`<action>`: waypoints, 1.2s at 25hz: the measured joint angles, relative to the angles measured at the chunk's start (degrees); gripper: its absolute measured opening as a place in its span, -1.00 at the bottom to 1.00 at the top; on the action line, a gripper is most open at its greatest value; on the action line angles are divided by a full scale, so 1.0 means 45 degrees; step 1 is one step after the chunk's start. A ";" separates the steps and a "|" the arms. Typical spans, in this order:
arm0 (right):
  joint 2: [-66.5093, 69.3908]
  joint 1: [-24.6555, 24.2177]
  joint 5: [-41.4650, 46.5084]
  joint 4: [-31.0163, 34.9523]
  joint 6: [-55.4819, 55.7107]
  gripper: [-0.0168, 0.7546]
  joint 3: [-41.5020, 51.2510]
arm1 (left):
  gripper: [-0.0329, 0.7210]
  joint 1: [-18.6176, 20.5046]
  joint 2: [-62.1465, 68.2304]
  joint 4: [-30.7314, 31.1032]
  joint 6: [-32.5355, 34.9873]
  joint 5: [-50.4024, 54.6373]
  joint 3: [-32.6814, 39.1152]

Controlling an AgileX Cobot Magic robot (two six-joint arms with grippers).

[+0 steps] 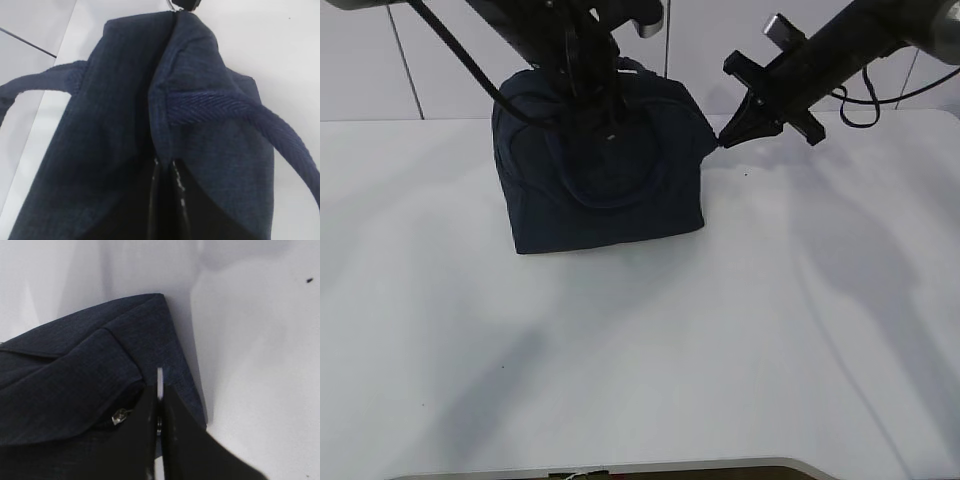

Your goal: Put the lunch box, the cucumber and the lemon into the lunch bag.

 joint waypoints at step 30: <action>0.0685 0.0030 0.0004 -0.0311 -0.0809 -0.94 -0.0543 | -0.94 0.0000 -0.0130 0.1119 -0.2357 -0.0800 0.0066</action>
